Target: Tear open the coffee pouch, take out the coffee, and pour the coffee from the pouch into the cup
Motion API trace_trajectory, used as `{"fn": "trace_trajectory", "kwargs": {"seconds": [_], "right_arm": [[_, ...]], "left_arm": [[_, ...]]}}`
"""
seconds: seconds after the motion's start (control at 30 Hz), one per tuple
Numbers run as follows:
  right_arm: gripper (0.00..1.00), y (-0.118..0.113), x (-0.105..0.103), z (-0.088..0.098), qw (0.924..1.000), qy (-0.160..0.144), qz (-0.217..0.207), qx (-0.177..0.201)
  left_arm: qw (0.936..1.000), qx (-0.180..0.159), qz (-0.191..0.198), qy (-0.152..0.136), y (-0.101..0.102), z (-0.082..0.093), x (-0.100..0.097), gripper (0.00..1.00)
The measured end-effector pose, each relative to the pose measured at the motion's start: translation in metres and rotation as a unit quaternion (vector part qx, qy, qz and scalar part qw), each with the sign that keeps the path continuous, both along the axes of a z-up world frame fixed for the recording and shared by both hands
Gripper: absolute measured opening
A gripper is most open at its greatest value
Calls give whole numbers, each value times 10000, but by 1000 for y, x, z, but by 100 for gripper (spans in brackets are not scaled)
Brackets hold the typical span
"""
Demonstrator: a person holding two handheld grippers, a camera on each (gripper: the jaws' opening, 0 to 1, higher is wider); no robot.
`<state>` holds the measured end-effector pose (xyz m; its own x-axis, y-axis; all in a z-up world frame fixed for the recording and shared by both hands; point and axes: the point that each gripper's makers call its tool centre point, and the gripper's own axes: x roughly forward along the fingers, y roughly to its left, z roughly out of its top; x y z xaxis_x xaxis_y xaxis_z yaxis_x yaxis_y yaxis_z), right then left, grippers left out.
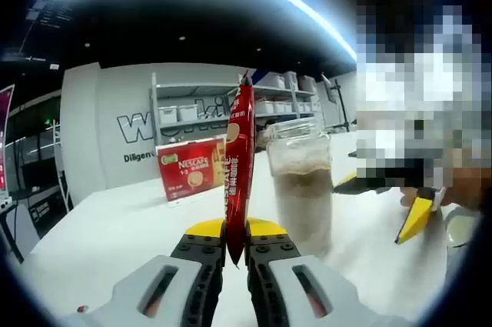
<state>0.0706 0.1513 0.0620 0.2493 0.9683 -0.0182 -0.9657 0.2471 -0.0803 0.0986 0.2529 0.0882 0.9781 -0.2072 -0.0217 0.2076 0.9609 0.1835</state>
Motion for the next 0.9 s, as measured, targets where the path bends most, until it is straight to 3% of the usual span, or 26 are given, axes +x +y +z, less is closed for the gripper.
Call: {"fn": "trace_trajectory", "kwargs": {"seconds": [0.2, 0.37, 0.53, 0.7, 0.9], "right_arm": [[69, 0, -4, 3, 10000, -34, 4, 9], [71, 2, -10, 23, 9993, -362, -19, 65], [72, 5, -7, 30, 9990, -421, -43, 126], [72, 7, -8, 28, 9989, -458, -19, 75], [72, 7, -6, 8, 9995, -294, -36, -85]], "left_arm": [[10000, -9, -7, 3, 2, 0, 2, 12], [10000, 3, -7, 0, 3, 0, 3, 12], [10000, 26, -7, 20, 12, -2, 12, 12], [10000, 12, -11, 26, 24, -3, 24, 12], [10000, 17, -11, 24, 36, -4, 34, 12]]}}
